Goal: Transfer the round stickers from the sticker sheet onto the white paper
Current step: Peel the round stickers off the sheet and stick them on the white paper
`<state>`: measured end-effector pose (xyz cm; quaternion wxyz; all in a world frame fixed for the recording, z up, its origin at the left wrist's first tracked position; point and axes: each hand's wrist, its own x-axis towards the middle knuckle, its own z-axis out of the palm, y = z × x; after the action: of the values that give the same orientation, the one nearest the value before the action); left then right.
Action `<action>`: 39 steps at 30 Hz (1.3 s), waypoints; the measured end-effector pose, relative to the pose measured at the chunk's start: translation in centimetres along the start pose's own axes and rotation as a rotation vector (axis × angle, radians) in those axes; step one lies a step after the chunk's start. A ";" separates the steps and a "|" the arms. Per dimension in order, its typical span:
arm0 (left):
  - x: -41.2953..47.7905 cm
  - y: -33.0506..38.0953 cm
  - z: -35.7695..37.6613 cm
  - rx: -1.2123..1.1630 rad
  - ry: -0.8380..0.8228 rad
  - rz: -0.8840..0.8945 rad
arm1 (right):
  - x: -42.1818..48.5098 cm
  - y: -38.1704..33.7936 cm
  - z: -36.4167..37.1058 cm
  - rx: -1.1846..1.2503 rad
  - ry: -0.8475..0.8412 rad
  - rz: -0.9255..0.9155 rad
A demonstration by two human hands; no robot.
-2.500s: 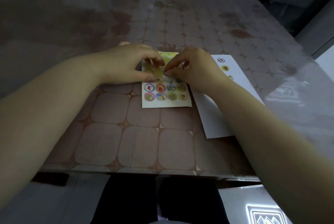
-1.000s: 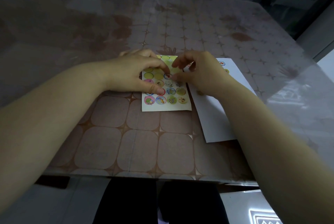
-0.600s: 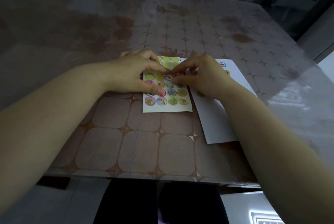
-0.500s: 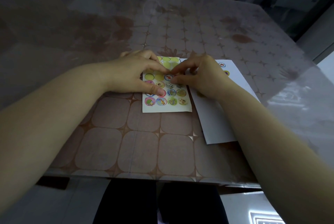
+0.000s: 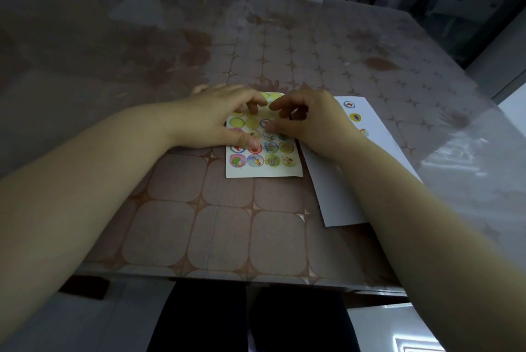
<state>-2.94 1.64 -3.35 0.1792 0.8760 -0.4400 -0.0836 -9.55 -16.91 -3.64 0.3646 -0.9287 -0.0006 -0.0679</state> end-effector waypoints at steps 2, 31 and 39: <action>-0.1 -0.2 0.1 0.000 0.003 0.001 | -0.1 -0.1 -0.1 -0.043 -0.010 -0.006; -0.2 0.4 -0.2 0.093 -0.065 -0.020 | -0.3 -0.3 0.7 -0.096 0.134 -0.151; -0.3 0.2 0.0 0.073 -0.065 -0.008 | -0.4 -0.6 0.9 -0.041 0.152 -0.102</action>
<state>-3.28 1.79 -3.24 0.1325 0.8805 -0.4447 -0.0967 -9.89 -15.82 -3.92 0.3406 -0.9268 -0.0186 -0.1568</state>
